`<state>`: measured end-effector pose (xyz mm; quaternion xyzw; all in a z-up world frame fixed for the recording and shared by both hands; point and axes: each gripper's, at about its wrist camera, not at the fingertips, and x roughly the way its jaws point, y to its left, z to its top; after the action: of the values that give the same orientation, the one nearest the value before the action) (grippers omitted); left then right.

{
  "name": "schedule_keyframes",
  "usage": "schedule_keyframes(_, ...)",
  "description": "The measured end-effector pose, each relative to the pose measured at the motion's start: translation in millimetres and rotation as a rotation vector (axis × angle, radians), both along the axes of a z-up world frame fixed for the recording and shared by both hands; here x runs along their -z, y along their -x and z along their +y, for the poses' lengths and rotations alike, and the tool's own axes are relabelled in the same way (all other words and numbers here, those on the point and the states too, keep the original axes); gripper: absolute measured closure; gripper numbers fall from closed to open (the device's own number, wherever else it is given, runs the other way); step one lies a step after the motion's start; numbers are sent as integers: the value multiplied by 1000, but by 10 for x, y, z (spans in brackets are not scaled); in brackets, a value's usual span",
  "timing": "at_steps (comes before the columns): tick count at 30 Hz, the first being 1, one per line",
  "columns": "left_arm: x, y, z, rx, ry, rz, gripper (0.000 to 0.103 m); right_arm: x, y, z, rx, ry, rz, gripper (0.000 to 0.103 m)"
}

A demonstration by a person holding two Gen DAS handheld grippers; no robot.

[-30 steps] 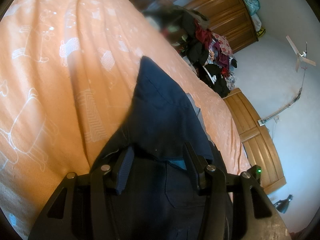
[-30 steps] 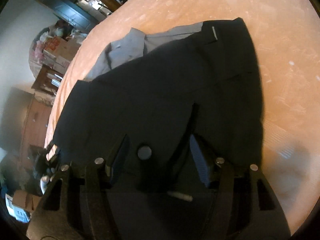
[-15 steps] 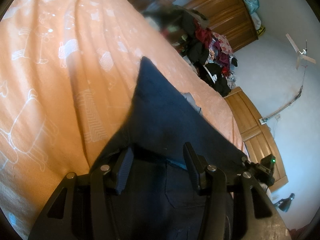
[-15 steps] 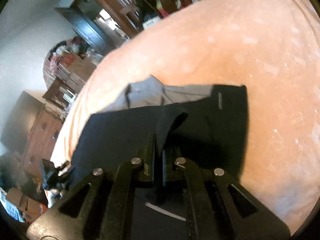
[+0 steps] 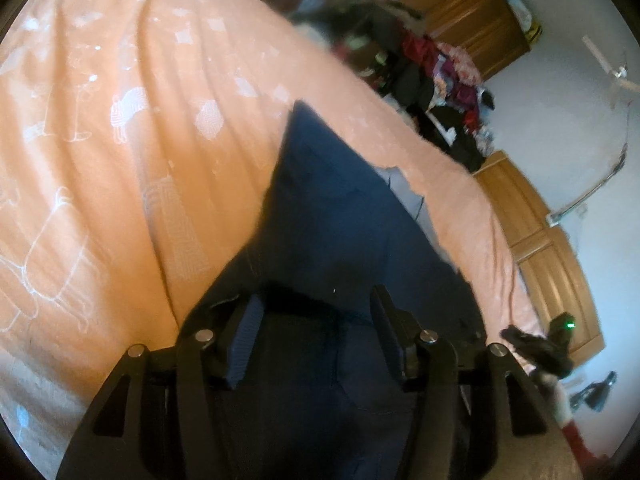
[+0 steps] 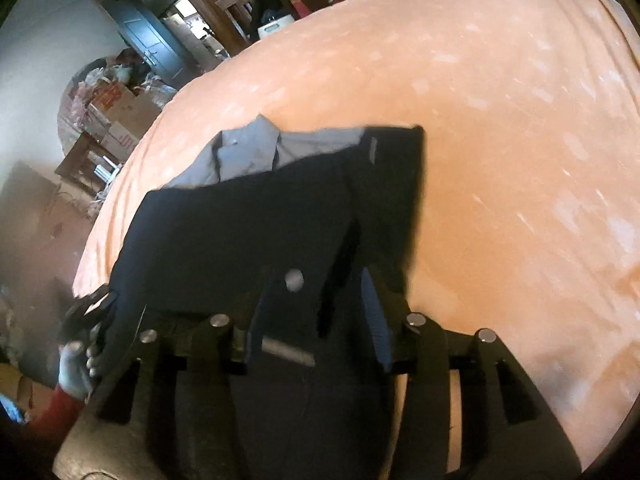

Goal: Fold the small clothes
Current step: 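Fold the jacket side inward with both tools toward the zipper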

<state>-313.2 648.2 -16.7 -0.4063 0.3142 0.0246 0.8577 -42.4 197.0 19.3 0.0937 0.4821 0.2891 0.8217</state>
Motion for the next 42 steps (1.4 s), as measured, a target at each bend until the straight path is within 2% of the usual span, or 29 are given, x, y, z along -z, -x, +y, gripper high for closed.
schedule_keyframes(4,-59,125,-87,55,-12,58,44,254,328,-520,42,-35,124,51)
schedule_keyframes(5,-69,201,-98,65,-2,67,44,414,472,-656,43,-71,197,51)
schedule_keyframes(7,-95,398,-96,76,28,72,44,586,752,-758,31,-98,257,52)
schedule_keyframes(11,-154,870,-85,78,41,82,44,646,1191,-854,10,-169,279,52)
schedule_keyframes(14,-220,1204,-82,72,29,98,44,759,1473,-881,-26,-139,311,52)
schedule_keyframes(17,-251,1508,-87,68,27,110,44,802,1669,-912,-39,-165,318,52)
schedule_keyframes(21,-211,1810,-98,59,79,96,44,815,1800,-777,-93,-195,322,51)
schedule_keyframes(25,-203,1937,-142,65,90,91,44,931,1889,-466,-177,-152,340,49)
schedule_keyframes(37,-261,2121,-299,186,73,118,44,959,1890,-295,-212,-275,376,42)
schedule_keyframes(42,-249,2231,-400,248,80,140,45,1021,1818,-107,-218,-275,397,42)
